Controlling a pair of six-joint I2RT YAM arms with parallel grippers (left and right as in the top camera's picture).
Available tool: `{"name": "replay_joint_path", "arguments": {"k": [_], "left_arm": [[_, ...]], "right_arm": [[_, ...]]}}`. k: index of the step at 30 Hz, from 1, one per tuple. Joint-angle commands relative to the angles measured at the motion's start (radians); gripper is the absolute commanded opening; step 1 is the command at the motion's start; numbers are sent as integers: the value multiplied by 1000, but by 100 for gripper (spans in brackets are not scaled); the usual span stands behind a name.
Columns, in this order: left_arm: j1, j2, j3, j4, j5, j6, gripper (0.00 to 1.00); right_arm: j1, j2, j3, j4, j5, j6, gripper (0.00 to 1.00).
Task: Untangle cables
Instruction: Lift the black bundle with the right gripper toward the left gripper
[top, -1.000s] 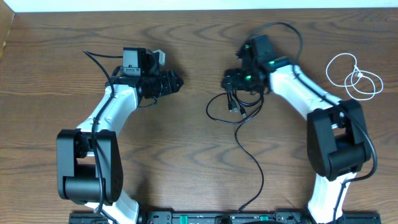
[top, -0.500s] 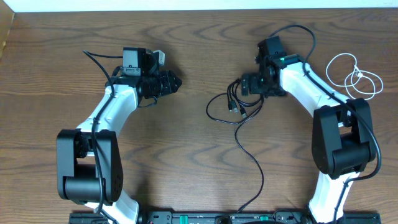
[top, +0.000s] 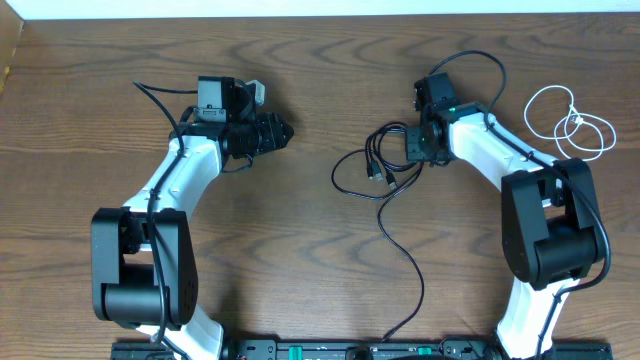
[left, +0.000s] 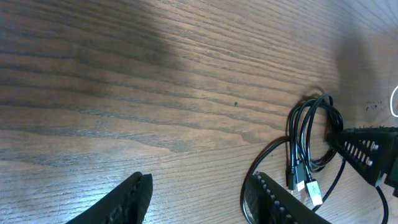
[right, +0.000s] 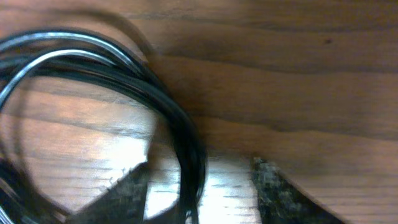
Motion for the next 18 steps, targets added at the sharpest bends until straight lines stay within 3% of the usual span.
{"name": "replay_joint_path", "arguments": {"k": [1, 4, 11, 18], "left_arm": [[2, 10, 0, -2, -7, 2, 53], [2, 10, 0, -2, -8, 3, 54], [3, 10, 0, -1, 22, 108, 53], [5, 10, 1, 29, 356, 321, 53]], "right_arm": [[5, -15, -33, 10, -1, -9, 29], [5, -15, -32, 16, -23, -9, 1], [-18, -36, -16, 88, -346, -98, 1], [-97, -76, 4, 163, -835, -171, 1]]}}
